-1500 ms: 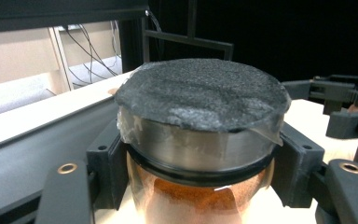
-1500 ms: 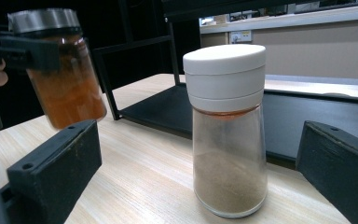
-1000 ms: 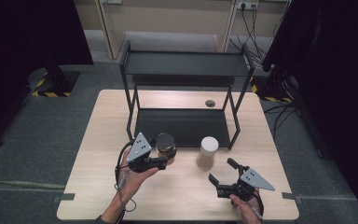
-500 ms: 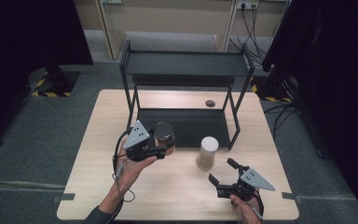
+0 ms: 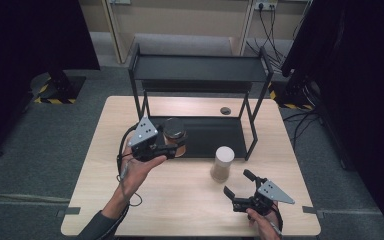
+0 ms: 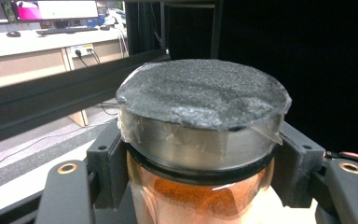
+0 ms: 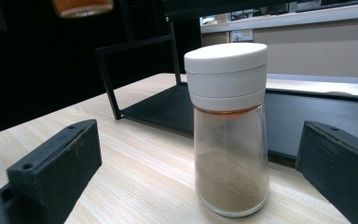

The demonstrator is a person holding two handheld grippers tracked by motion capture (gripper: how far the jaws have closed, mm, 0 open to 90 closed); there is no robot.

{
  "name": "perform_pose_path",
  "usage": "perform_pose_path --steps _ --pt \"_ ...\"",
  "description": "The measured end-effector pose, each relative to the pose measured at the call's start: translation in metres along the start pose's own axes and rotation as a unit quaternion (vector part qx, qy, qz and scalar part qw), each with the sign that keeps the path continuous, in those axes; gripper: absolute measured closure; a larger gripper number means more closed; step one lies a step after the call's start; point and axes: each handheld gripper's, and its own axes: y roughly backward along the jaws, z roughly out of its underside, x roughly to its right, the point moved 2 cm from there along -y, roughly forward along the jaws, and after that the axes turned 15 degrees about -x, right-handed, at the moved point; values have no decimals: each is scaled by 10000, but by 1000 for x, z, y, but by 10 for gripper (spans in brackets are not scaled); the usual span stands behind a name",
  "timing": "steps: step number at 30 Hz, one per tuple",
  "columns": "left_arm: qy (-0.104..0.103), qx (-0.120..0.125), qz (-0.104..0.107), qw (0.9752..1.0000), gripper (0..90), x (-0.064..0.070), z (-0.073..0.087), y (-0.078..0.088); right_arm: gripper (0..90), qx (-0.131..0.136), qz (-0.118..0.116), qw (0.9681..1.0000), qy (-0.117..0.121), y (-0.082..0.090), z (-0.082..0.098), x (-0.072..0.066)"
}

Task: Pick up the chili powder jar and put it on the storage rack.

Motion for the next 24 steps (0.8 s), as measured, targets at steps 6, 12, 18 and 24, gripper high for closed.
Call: perform_pose_path --steps 6,12,18,24 --pt "37 17 -5 10000 318 -5 -14 3 4 -7 -12 10000 3 0 0 0" --pt "24 6 -31 10000 318 -10 -32 4 4 -8 -17 10000 -21 0 0 0" --pt "73 -15 -46 10000 319 -14 -47 4 4 -8 -27 10000 -31 0 0 1" --pt "100 10 -105 9999 319 -16 -57 5 4 -5 -32 10000 -36 0 0 1"
